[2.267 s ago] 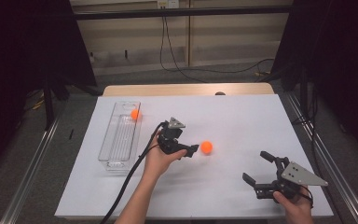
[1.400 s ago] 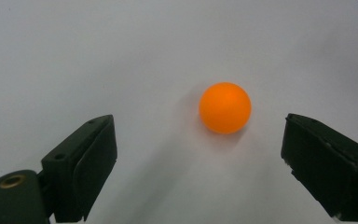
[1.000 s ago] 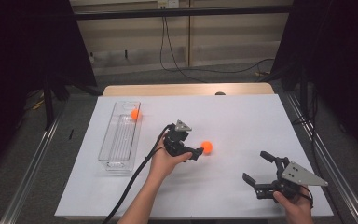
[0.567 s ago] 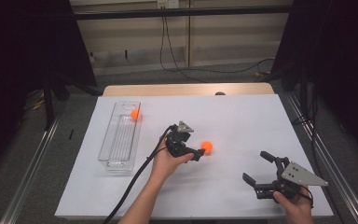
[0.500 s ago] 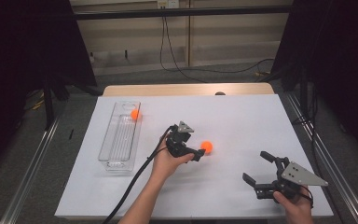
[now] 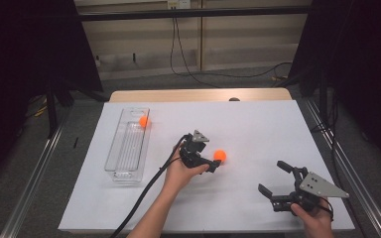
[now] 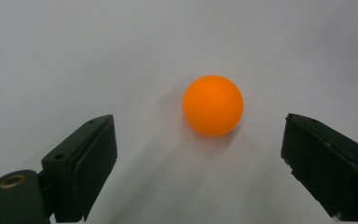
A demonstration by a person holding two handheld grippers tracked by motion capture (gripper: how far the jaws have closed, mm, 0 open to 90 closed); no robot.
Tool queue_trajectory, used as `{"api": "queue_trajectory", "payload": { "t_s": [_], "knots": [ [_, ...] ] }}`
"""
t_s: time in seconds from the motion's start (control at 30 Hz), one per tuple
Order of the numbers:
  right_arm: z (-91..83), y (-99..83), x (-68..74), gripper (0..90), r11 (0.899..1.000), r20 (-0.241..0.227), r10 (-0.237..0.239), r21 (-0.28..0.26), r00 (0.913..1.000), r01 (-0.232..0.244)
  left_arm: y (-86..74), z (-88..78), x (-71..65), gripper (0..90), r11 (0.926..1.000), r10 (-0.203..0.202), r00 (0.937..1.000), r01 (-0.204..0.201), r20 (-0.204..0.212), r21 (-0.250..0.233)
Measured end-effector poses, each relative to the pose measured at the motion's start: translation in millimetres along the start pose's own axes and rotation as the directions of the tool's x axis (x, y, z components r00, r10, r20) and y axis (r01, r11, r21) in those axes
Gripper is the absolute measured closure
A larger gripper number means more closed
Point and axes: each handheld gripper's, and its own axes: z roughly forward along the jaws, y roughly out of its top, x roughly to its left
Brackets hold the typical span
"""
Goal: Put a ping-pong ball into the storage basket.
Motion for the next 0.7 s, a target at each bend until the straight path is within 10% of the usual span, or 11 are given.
{"api": "queue_trajectory", "payload": {
  "t_s": [0.7],
  "knots": [
    [0.0,-0.3,-0.2,2.0,1.0,0.0,-0.004,0.004,1.0,0.004,0.1,7.8,-2.0,10.6,1.0,0.006,0.9999,-0.006,0.009,0.004]
  ]
}}
